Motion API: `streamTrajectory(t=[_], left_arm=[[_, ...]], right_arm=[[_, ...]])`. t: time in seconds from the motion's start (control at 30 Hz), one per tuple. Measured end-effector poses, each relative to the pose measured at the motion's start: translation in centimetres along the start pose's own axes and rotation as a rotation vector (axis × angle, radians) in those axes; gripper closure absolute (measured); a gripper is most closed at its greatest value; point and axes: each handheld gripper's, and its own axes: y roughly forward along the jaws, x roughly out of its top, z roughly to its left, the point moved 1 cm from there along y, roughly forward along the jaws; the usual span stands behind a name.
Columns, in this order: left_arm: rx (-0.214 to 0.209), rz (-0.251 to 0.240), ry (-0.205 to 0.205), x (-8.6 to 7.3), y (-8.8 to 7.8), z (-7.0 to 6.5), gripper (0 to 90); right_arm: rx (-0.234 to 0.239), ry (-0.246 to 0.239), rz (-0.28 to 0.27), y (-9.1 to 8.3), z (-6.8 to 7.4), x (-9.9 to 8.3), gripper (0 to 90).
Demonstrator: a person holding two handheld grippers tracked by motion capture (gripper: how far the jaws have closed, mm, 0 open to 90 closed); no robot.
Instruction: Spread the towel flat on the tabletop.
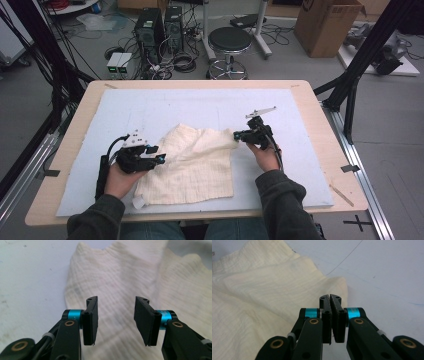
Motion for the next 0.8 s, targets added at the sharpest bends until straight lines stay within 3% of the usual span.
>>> streamTrajectory(t=[0.1,0.23,0.4,0.5,0.57,0.63,0.8], left_arm=[[0.044,0.012,0.018,1.5,1.2,0.5,54.7],[0.072,0.029,-0.027,2.7,3.3,1.9,53.6],[0.093,0.073,-0.068,2.6,5.7,3.1,49.7],[0.083,0.103,-0.087,2.2,6.4,3.4,56.0],[0.091,0.110,-0.063,2.2,6.4,3.1,73.2],[0.078,0.100,-0.046,2.5,6.1,2.5,84.9],[0.022,0.117,0.018,2.8,5.8,0.5,86.4]], right_arm=[[-0.002,0.005,-0.024,-0.6,-0.2,-0.1,87.9],[-0.001,-0.020,-0.030,-0.4,0.1,-0.4,87.8],[0.009,-0.015,-0.038,-0.1,0.0,-0.9,87.8],[0.019,-0.009,-0.052,-0.1,-0.2,-1.2,87.8],[0.023,-0.010,-0.054,-0.1,-0.3,-1.2,87.8],[0.025,-0.006,-0.055,-0.2,-0.4,-1.3,87.8],[0.022,-0.006,-0.050,-0.4,-0.5,-1.7,87.8]])
